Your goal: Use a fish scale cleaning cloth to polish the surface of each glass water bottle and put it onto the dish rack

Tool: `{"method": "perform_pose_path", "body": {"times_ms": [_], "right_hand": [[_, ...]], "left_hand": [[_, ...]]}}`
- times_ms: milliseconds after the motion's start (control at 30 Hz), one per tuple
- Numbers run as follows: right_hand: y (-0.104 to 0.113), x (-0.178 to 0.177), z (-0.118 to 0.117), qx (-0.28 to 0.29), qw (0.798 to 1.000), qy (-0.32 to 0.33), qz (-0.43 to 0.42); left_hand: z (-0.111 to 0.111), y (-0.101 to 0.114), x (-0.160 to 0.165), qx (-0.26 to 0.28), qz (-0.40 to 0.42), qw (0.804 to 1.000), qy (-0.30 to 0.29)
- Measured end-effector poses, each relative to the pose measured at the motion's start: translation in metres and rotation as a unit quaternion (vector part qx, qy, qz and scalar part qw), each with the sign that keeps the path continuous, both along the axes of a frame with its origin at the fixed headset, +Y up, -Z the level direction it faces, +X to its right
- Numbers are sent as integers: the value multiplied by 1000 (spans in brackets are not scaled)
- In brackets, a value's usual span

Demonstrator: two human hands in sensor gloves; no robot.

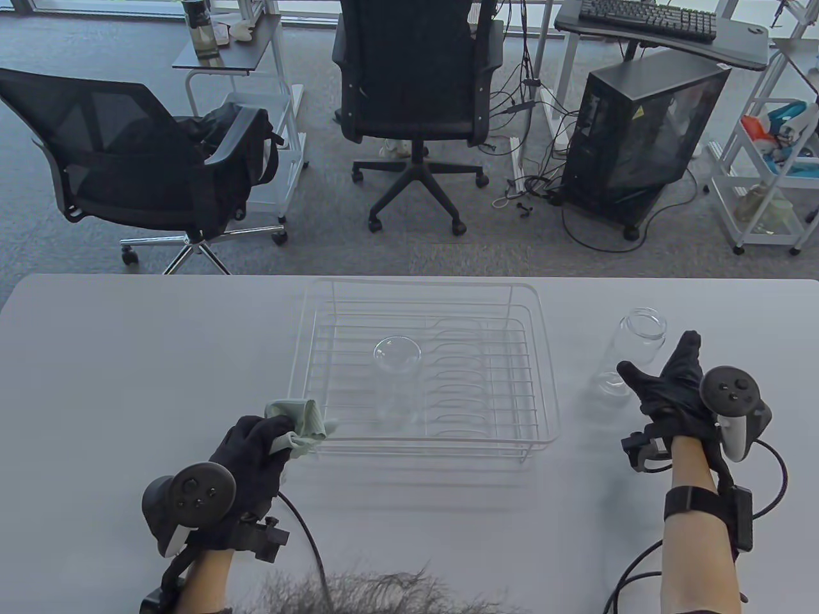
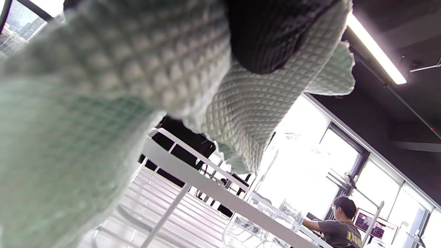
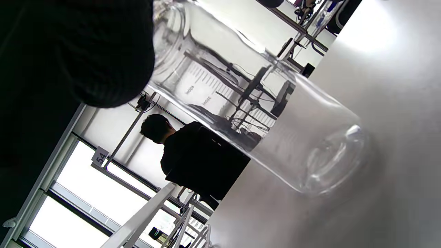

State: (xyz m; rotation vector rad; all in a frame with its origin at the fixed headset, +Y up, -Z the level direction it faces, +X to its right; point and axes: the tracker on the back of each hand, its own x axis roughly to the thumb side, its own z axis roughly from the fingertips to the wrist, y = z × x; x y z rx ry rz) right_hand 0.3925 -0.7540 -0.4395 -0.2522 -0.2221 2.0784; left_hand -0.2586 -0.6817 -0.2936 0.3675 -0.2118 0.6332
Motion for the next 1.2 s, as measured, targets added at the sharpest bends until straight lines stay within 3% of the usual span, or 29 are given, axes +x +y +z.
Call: {"method": "perform_pose_path", "body": {"times_ms": [133, 167, 233, 267, 400, 533, 667, 933, 1200], "right_hand": [[-27, 0, -12, -2, 998, 11, -58], [-31, -2, -13, -25, 996, 6, -83], [-29, 3, -19, 28, 992, -7, -120], [-29, 4, -22, 50, 991, -23, -118], [-29, 3, -26, 39, 993, 8, -110], [-26, 2, -27, 62, 993, -12, -98], [-20, 1, -21, 89, 995, -27, -37], [18, -2, 12, 146, 984, -12, -99], [64, -42, 58, 209, 966, 58, -140]], "left_hand": [[0, 0, 0, -3, 1, 1000, 4], [0, 0, 0, -3, 2, 1000, 4], [-1, -1, 0, -6, 2, 1000, 2], [-1, -1, 1, -7, 0, 1000, 2], [-3, -3, 3, -12, -12, 1000, 0], [-4, -4, 3, -14, -15, 1000, 0], [-3, -3, 3, -10, -11, 1000, 0], [-4, -2, 1, -1, 7, 1000, -11], [4, 11, 18, 38, 20, 998, -40]]}}
